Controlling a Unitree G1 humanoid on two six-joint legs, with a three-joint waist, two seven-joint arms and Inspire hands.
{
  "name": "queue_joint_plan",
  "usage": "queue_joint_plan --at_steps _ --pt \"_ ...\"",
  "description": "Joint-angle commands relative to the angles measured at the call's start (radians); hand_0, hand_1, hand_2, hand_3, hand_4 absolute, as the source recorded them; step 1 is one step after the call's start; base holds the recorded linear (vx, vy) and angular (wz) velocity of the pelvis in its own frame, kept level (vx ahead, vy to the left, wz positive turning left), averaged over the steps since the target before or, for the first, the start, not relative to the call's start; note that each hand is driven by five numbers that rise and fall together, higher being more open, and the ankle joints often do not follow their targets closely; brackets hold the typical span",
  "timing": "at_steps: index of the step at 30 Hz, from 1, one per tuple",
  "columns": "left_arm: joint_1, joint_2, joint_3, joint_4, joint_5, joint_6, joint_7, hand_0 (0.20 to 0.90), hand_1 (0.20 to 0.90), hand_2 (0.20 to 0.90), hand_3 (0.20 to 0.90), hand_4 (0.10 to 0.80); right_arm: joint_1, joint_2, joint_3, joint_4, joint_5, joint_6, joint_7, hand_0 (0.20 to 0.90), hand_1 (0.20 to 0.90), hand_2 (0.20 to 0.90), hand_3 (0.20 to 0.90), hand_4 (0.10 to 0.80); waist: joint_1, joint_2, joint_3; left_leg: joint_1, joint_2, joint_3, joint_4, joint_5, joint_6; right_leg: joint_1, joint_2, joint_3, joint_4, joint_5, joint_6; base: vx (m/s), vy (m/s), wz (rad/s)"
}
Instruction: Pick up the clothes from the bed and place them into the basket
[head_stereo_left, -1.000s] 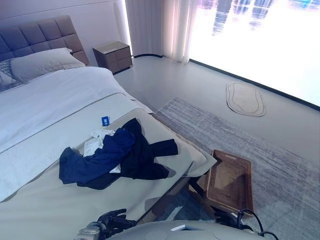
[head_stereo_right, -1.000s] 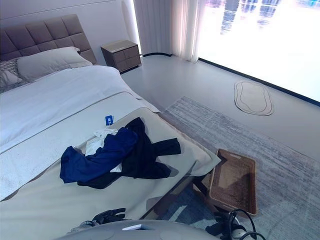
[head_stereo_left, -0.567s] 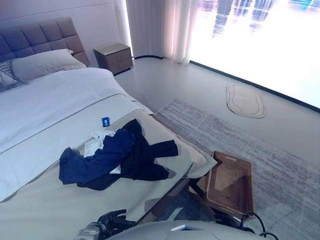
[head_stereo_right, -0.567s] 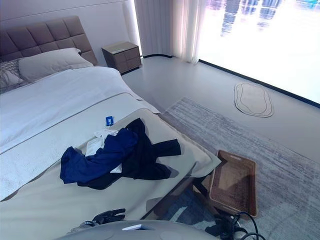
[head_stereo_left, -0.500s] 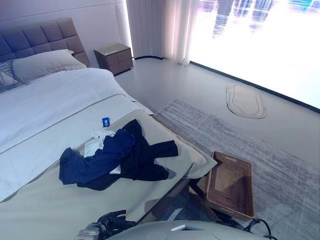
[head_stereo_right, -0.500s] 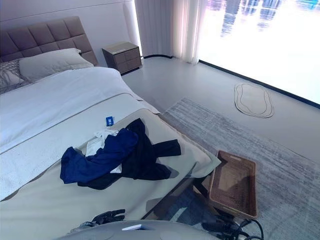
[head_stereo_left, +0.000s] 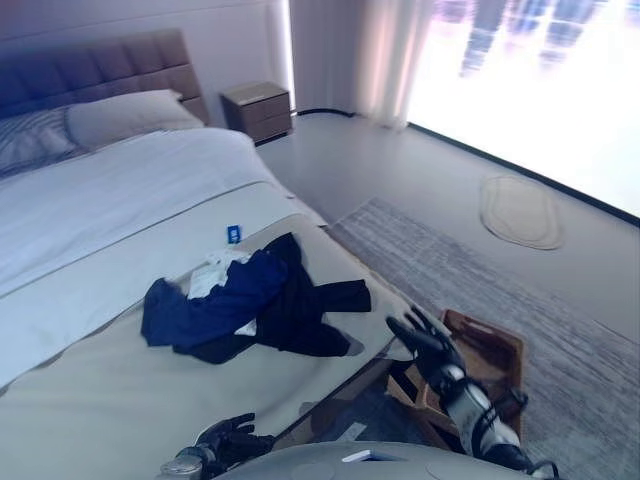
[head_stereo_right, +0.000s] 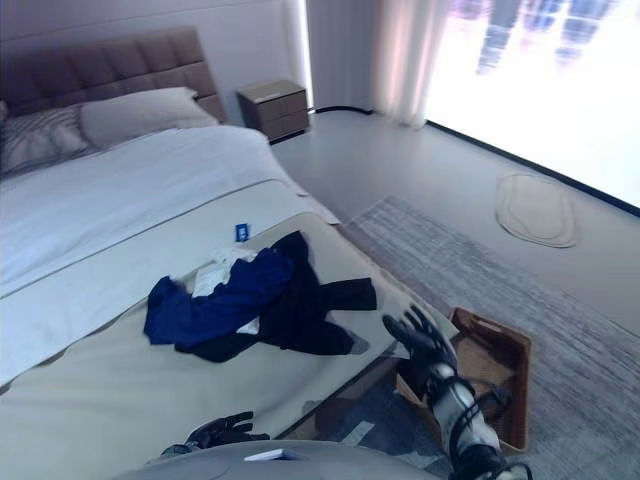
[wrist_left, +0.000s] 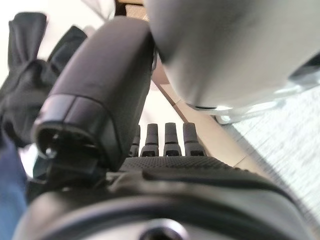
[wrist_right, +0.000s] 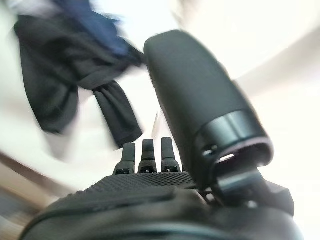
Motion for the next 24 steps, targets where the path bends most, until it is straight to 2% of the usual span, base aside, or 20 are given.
queue_joint_plan --at_steps 1,4,7,9,11,13,16,17,20,24 --pt "-0.017 0.024 -0.073 0.014 -0.018 -0.028 0.005 0.9 0.9 0.9 0.9 0.8 -0.262 -0.118 -0.011 -0.157 -0.339 -0.059 -0.125 0.9 0.9 0.9 0.9 0.8 0.074 -0.019 0.12 0.037 -0.098 -0.077 0.072 -0.157 0.086 -0.037 0.001 -0.05 0.165 -0.12 -0.047 -0.068 0.09 0.62" --pt "-0.053 0.053 -0.087 0.012 -0.011 -0.053 -0.003 0.9 0.9 0.9 0.9 0.8 -0.488 -0.199 0.068 -0.159 -0.472 0.063 -0.202 0.9 0.9 0.9 0.9 0.8 0.155 -0.022 0.198 -0.056 -0.117 -0.152 0.124 -0.139 0.099 -0.111 -0.035 -0.1 0.275 -0.128 -0.046 -0.165 0.109 0.69" --pt "-0.08 0.085 -0.083 0.012 -0.009 -0.043 -0.012 0.9 0.9 0.9 0.9 0.8 -0.595 -0.218 0.111 -0.108 -0.517 0.109 -0.217 0.9 0.9 0.9 0.9 0.8 0.197 -0.022 0.235 -0.103 -0.128 -0.186 0.146 -0.13 0.104 -0.141 -0.064 -0.125 0.336 -0.115 -0.045 -0.049 0.033 0.67" --pt "-0.099 0.112 -0.089 0.023 -0.033 -0.048 -0.021 0.9 0.9 0.9 0.9 0.8 -0.723 -0.235 0.179 -0.011 -0.586 0.152 -0.239 0.9 0.9 0.9 0.9 0.8 0.25 -0.023 0.265 -0.137 -0.134 -0.219 0.166 -0.14 0.097 -0.145 -0.094 -0.141 0.381 -0.134 -0.038 0.026 0.025 0.62" --pt "-0.106 0.121 -0.09 0.028 -0.051 -0.054 -0.023 0.9 0.9 0.9 0.9 0.8 -0.782 -0.239 0.212 0.039 -0.603 0.17 -0.244 0.9 0.9 0.9 0.9 0.8 0.274 -0.021 0.274 -0.16 -0.137 -0.231 0.174 -0.135 0.096 -0.145 -0.105 -0.156 0.387 -0.137 -0.038 -0.031 0.03 0.46" --pt "-0.123 0.142 -0.087 0.038 -0.071 -0.073 -0.036 0.9 0.9 0.9 0.9 0.8 -0.891 -0.226 0.272 0.171 -0.658 0.212 -0.249 0.9 0.9 0.9 0.9 0.8 0.332 -0.027 0.291 -0.21 -0.135 -0.254 0.181 -0.122 0.09 -0.144 -0.12 -0.194 0.386 -0.138 -0.036 -0.046 -0.018 0.46" --pt "-0.134 0.151 -0.079 0.046 -0.078 -0.079 -0.039 0.9 0.9 0.9 0.9 0.8 -0.936 -0.222 0.295 0.239 -0.667 0.226 -0.245 0.9 0.9 0.9 0.9 0.8 0.362 -0.031 0.3 -0.231 -0.132 -0.269 0.178 -0.113 0.087 -0.144 -0.126 -0.22 0.387 -0.143 -0.036 -0.001 -0.034 0.46" --pt "-0.142 0.164 -0.074 0.054 -0.085 -0.096 -0.048 0.9 0.9 0.9 0.9 0.8 -0.984 -0.215 0.318 0.318 -0.675 0.248 -0.228 0.9 0.9 0.9 0.9 0.8 0.394 -0.037 0.309 -0.255 -0.125 -0.282 0.173 -0.101 0.079 -0.145 -0.129 -0.249 0.389 -0.155 -0.038 0.006 -0.038 0.44" --pt "-0.148 0.168 -0.074 0.049 -0.1 -0.12 -0.062 0.9 0.9 0.9 0.9 0.8 -1.034 -0.208 0.351 0.401 -0.694 0.29 -0.198 0.9 0.9 0.9 0.9 0.8 0.431 -0.033 0.323 -0.28 -0.118 -0.301 0.161 -0.086 0.072 -0.154 -0.139 -0.295 0.417 -0.172 -0.041 0.015 -0.002 0.35" --pt "-0.16 0.168 -0.073 0.032 -0.117 -0.149 -0.078 0.9 0.9 0.9 0.9 0.8 -1.083 -0.193 0.381 0.491 -0.715 0.386 -0.087 0.9 0.9 0.9 0.9 0.8 0.464 -0.026 0.342 -0.301 -0.112 -0.318 0.149 -0.068 0.064 -0.168 -0.153 -0.336 0.453 -0.194 -0.043 0.013 0.019 0.3"
